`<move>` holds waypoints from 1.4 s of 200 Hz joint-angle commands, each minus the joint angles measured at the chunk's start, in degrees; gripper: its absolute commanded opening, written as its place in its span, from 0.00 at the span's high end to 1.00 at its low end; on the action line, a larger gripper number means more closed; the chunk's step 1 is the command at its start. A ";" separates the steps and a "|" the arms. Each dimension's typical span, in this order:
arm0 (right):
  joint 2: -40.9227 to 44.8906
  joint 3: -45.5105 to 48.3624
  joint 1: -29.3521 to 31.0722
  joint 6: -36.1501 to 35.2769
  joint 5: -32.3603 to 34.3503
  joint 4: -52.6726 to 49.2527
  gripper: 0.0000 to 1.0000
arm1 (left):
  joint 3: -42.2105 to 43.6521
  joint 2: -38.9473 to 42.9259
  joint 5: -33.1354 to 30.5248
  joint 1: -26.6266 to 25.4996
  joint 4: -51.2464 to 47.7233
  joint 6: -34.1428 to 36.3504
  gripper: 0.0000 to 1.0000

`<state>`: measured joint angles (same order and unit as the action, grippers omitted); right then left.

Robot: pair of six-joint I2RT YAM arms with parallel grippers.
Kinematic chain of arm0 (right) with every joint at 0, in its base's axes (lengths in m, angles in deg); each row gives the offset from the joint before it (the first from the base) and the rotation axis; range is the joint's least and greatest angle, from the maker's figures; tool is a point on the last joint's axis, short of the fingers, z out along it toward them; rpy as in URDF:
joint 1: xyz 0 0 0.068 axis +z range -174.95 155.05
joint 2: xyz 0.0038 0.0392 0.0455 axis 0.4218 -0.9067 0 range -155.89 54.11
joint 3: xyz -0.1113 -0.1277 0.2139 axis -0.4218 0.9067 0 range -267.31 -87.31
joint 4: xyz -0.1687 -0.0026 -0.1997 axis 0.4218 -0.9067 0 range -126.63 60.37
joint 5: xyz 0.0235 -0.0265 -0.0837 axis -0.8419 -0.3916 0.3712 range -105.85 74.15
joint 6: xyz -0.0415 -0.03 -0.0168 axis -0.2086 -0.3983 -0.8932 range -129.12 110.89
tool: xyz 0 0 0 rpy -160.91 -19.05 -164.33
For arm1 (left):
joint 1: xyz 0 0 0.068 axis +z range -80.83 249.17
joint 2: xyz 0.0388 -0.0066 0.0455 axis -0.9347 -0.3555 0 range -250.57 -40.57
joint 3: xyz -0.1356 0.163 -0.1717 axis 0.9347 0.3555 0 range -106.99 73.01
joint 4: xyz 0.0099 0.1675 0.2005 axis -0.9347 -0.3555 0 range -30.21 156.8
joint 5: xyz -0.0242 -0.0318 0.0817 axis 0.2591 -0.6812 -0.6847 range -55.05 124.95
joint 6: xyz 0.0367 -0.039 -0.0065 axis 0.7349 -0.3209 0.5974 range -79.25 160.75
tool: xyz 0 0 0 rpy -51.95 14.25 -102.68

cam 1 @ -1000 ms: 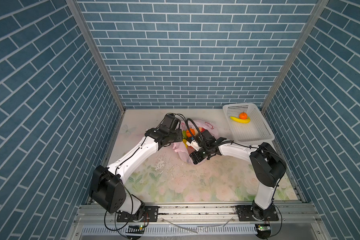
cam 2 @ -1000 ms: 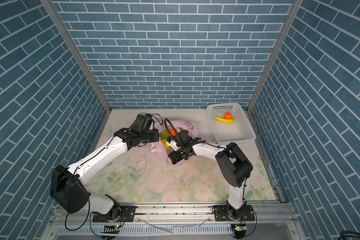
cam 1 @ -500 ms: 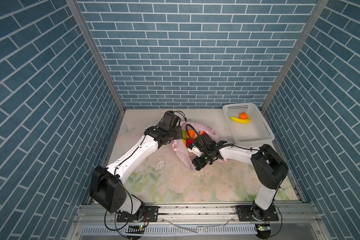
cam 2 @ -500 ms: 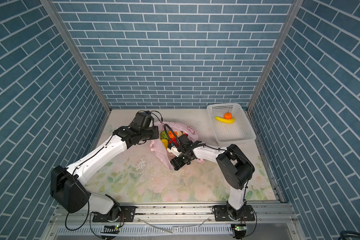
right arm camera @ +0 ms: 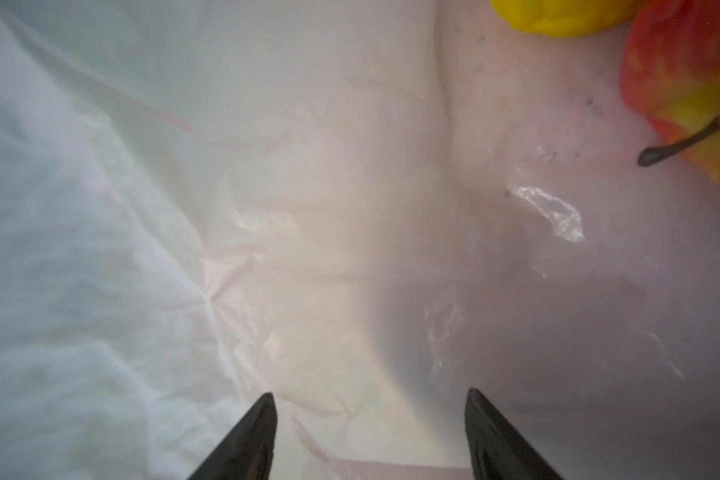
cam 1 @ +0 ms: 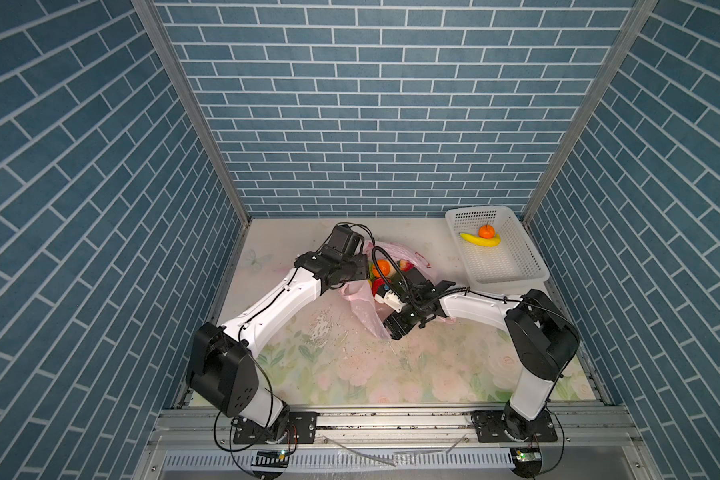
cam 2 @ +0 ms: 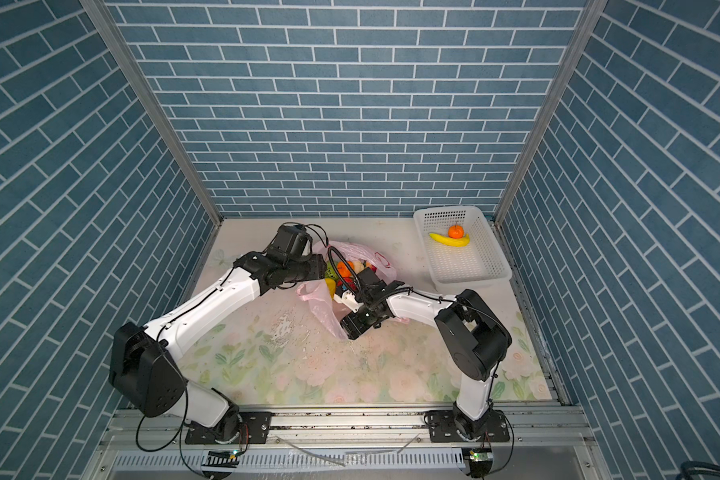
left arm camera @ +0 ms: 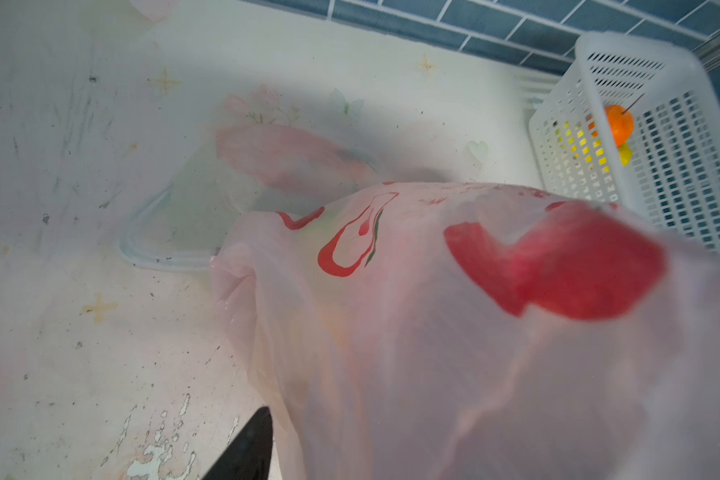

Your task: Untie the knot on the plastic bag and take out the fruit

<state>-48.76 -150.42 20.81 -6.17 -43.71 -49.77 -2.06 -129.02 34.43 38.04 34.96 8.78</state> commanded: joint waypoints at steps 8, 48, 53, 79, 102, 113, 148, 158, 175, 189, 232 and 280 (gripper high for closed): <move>2.12 -1.72 0.39 -1.19 0.08 -0.25 0.29 | -0.49 -3.01 -0.96 -0.64 -3.35 0.17 0.50; 3.58 -2.22 -0.39 0.86 1.72 0.02 0.29 | -2.47 -3.63 -4.48 -1.12 -8.15 1.29 0.95; 3.72 -2.68 -0.75 1.45 1.67 0.02 0.29 | -2.42 -3.29 -4.70 -1.12 -8.31 1.65 0.99; 3.32 -6.92 -2.84 4.17 1.11 -1.43 0.29 | -1.99 -2.00 -4.80 -1.21 -8.32 3.30 1.00; 1.39 -12.38 -4.62 6.80 -0.57 -2.71 0.29 | -1.35 -1.41 -4.71 -1.72 -7.60 4.55 1.00; 0.00 -15.23 -5.40 7.31 -1.85 -3.33 0.28 | -1.21 -1.04 -5.09 -2.28 -7.34 5.18 1.00; -5.93 -25.12 -7.97 11.29 -0.85 -3.81 0.29 | 0.16 0.39 -5.79 -3.72 -5.94 7.43 1.00; -7.94 -28.36 -8.44 12.48 0.66 -3.59 0.29 | 0.82 0.92 -5.72 -3.91 -5.33 7.59 1.00; -11.09 -33.10 -8.58 13.76 7.95 -2.80 0.29 | 1.95 1.63 -5.31 -4.19 -4.02 7.74 1.00; -12.51 -34.60 -8.66 15.43 19.69 -1.29 0.29 | 2.27 1.70 -5.38 -4.54 -3.71 7.66 1.00; -11.27 -31.69 -11.30 17.88 45.82 -1.70 0.28 | 3.24 2.07 -6.56 -5.08 -3.83 7.02 1.00; -5.78 -25.60 -11.46 13.53 37.48 -7.29 0.28 | 3.08 2.01 -6.74 -5.08 -3.56 6.59 1.00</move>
<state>-59.98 -180.39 8.66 7.97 -4.06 -53.40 0.59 -128.21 28.44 33.23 31.81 15.71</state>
